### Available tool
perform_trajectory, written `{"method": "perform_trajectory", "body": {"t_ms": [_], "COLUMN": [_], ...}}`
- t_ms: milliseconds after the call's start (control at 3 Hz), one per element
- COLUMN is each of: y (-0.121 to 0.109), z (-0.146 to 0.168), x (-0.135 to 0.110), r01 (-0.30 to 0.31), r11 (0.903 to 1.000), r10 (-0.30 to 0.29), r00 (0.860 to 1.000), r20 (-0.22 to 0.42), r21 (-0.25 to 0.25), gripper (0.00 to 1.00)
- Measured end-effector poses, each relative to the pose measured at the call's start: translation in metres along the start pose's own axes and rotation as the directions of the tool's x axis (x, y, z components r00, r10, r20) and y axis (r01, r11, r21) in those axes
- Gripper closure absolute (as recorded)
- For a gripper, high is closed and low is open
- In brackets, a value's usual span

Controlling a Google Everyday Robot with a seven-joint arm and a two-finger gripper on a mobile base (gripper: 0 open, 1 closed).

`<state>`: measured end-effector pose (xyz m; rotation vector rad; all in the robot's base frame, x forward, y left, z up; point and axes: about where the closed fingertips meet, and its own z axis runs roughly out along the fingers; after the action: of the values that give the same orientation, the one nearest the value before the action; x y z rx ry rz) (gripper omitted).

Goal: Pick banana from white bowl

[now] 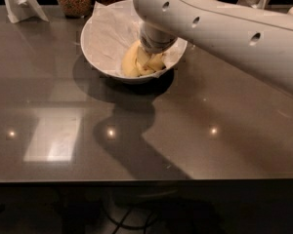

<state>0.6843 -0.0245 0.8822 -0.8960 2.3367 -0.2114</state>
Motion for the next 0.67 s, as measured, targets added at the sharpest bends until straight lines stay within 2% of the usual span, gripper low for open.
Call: {"method": "perform_trajectory", "body": {"t_ms": [667], "y": [0.0073], "z": [0.0027], "x": [0.0007], "r01": [0.009], "r11": [0.9999], "r10": [-0.009], "r00": [1.0], "r20": [-0.012], "r21": [-0.01], "gripper": [0.66]}}
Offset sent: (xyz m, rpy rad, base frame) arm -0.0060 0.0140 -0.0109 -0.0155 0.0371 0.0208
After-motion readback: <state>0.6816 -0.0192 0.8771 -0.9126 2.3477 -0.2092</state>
